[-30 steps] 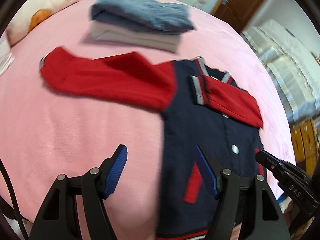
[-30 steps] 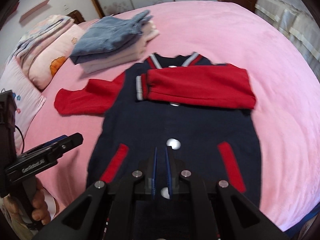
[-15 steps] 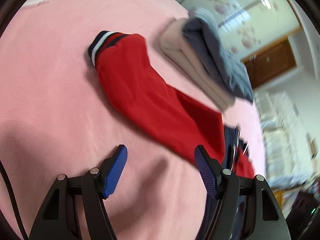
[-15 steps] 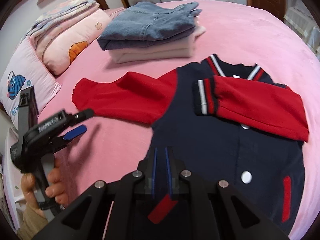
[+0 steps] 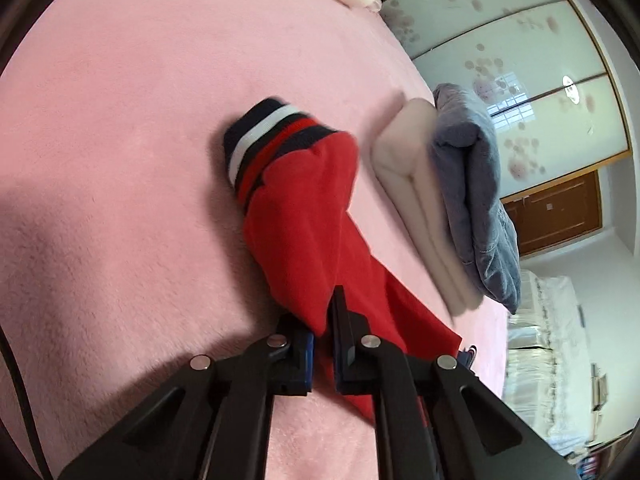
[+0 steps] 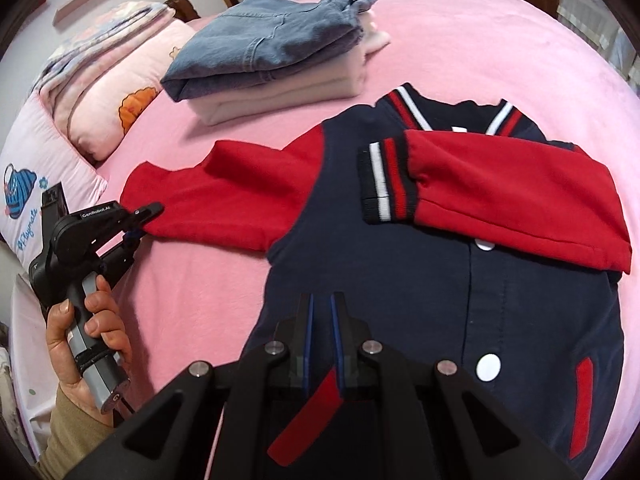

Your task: Fold large clothes

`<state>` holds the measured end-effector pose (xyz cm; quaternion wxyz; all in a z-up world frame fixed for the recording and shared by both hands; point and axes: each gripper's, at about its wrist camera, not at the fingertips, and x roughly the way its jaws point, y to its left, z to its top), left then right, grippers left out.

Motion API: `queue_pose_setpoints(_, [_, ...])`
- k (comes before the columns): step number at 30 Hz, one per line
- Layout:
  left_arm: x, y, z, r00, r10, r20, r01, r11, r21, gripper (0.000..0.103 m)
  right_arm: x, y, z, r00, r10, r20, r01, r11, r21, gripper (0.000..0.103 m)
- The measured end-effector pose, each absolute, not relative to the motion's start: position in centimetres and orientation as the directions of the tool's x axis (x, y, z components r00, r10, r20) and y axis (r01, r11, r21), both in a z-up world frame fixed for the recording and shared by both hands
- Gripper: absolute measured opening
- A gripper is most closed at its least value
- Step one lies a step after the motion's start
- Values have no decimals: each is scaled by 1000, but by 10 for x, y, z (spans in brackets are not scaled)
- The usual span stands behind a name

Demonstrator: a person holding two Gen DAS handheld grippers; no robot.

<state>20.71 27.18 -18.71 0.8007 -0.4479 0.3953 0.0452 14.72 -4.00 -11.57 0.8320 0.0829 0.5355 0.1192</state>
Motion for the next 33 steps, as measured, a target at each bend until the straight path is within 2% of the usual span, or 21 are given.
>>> queue_pose_setpoints(3, [207, 243, -149, 706, -196, -681, -374, 713, -593, 4, 145, -51, -114, 409, 299, -862, -97, 954, 285, 8])
queue_pose_setpoints(5, [211, 216, -123, 731, -193, -655, -301, 770, -562, 4, 143, -62, -112, 419, 304, -855, -81, 951, 298, 8])
queue_pose_setpoints(9, [218, 135, -74, 748, -262, -610, -77, 878, -472, 4, 138, -93, -109, 452, 293, -842, -27, 949, 316, 8])
queue_pose_setpoints(11, [220, 81, -62, 724, -341, -600, 66, 900, -431, 5, 133, -115, -107, 473, 278, -836, 17, 946, 325, 8])
queue_pose_setpoints(12, [220, 57, -61, 699, -371, -611, 126, 905, -406, 11, 131, -126, -107, 480, 270, -834, 38, 944, 328, 8])
queue_pose_setpoints(13, [219, 27, -65, 656, -405, -637, 197, 906, -374, 28, 129, -133, -107, 485, 264, -834, 53, 943, 329, 8])
queue_pose_setpoints(14, [220, 8, -70, 616, -423, -665, 237, 904, -356, 38, 126, -144, -108, 490, 254, -834, 75, 941, 330, 8])
queue_pose_setpoints(15, [219, -12, -78, 568, -435, -699, 272, 901, -340, 59, 122, -158, -109, 493, 242, -836, 105, 937, 333, 9])
queue_pose_setpoints(16, [218, -36, -91, 503, -445, -741, 309, 893, -327, 66, 119, -168, -111, 493, 236, -838, 126, 933, 337, 9])
queue_pose_setpoints(18, [210, -61, -109, 431, -454, -780, 343, 881, -324, 66, 112, -184, -115, 492, 227, -841, 162, 925, 344, 9])
queue_pose_setpoints(23, [200, -80, -128, 344, -481, -806, 358, 861, -361, 66, 101, -211, -123, 492, 209, -845, 209, 914, 348, 9])
queue_pose_setpoints(28, [181, -51, -119, 363, -497, -788, 312, 862, -400, 66, 103, -208, -122, 506, 234, -830, 167, 917, 361, 9])
queue_pose_setpoints(33, [161, 20, -111, 459, -473, -752, 164, 877, -451, 67, 114, -170, -107, 526, 277, -804, 31, 939, 343, 9])
